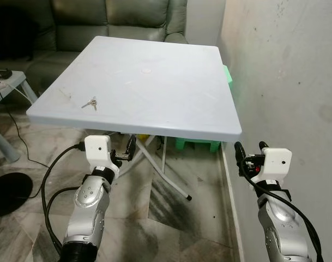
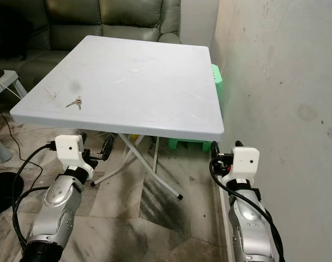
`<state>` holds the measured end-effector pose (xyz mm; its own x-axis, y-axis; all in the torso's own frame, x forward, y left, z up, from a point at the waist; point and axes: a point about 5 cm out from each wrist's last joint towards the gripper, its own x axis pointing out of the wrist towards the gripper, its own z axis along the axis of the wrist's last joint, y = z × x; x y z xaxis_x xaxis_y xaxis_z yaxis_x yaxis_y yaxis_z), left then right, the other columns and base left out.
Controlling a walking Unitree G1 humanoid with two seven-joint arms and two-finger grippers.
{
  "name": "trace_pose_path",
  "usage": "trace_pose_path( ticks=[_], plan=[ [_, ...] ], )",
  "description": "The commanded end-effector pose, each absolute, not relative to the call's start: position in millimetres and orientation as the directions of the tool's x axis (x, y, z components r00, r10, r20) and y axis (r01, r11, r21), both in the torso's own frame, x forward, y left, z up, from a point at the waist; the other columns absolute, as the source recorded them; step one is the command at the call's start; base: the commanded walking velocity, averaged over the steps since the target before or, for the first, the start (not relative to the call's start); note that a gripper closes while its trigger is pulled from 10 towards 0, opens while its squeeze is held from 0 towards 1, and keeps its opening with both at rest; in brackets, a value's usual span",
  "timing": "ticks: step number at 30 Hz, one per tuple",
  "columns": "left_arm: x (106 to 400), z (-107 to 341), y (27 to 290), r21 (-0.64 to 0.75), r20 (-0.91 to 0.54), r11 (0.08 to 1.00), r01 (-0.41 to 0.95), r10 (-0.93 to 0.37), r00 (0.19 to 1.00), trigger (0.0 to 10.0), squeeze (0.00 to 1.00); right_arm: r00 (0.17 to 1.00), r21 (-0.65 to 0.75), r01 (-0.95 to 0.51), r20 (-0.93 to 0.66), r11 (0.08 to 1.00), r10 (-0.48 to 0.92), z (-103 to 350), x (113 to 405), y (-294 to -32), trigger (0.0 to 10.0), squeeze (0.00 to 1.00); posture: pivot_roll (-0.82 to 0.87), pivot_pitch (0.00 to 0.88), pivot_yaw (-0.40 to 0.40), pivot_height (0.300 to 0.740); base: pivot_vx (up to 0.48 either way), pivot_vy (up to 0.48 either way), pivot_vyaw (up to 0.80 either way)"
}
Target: Hang keys on a hook
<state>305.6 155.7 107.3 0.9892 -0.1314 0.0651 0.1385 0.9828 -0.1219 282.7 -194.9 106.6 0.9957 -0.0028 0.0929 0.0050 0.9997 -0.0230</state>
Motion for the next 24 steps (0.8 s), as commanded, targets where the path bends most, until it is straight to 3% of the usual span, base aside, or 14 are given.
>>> trace_pose_path(
  ticks=[1, 24],
  plan=[
    [308.6, 110.6, 157.0, -0.119, 0.065, 0.983, 0.136, -0.129, 0.99, 10.0, 0.0, 0.995, -0.015, 0.0, 0.102, 1.0, 0.001, 110.8, 285.2, -192.1, 10.0, 0.0, 0.01, 0.074, -0.043, 0.74, 0.0, 0.0, 0.0],
    [310.9, 112.5, 160.0, -0.132, 0.053, 0.983, 0.128, -0.122, 0.991, 10.0, 0.0, 0.994, -0.002, 0.007, 0.112, 1.0, -0.007, 113.1, 286.0, -189.9, 10.0, 0.0, 0.01, 0.091, -0.029, 0.74, 0.0, 0.0, 0.0]
  ],
)
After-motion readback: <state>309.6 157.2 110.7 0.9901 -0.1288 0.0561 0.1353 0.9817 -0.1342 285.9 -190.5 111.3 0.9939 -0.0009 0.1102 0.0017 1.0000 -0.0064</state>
